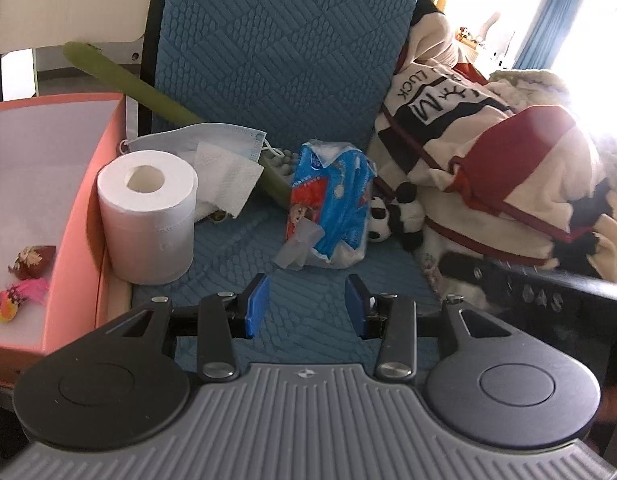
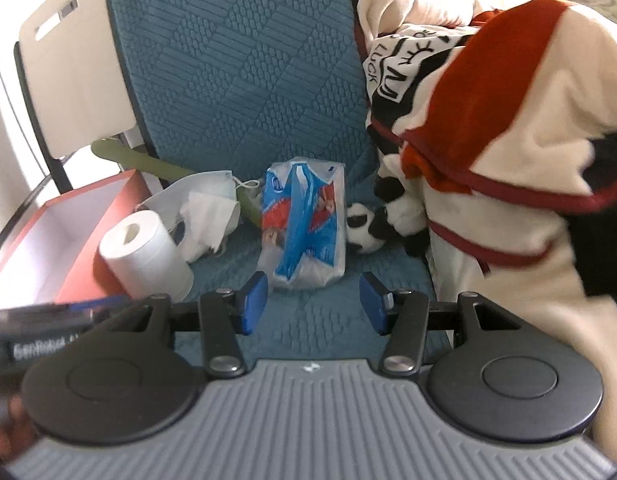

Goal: Organize soft objects
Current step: 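Move both tools back toward the items on the chair seat, then grasp the blue tissue pack with the right tool while the left tool grasps the clear plastic piece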

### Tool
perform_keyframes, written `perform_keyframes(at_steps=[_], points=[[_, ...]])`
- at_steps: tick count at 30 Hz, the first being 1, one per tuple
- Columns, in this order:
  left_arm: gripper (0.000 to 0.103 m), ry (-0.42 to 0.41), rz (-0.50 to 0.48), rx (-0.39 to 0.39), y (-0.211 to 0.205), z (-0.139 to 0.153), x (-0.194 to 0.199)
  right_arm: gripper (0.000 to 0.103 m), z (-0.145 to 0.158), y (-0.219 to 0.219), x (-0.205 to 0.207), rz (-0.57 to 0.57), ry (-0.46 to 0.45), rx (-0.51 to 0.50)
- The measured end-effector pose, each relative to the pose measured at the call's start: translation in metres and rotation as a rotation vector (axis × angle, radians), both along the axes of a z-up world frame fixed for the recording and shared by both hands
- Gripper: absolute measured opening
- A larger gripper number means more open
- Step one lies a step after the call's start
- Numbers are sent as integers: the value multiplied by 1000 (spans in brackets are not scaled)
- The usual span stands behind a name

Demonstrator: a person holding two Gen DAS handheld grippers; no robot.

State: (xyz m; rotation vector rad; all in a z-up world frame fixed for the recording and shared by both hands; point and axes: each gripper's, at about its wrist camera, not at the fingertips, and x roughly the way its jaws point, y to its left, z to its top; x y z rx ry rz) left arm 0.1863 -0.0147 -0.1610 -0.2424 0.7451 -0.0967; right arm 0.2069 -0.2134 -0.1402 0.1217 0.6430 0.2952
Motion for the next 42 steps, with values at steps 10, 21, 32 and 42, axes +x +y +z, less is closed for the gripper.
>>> perform_keyframes(at_steps=[10, 21, 32, 42], points=[[48, 29, 6, 39, -7, -29, 53, 54, -17, 9, 72, 32, 49, 103], [48, 63, 26, 26, -12, -72, 106, 54, -45, 25, 137, 102, 197, 198], [48, 73, 24, 39, -17, -95, 136, 48, -63, 23, 164, 104, 316, 295], [46, 84, -3, 5, -25, -102, 148, 30, -74, 34, 173, 103, 365, 256]])
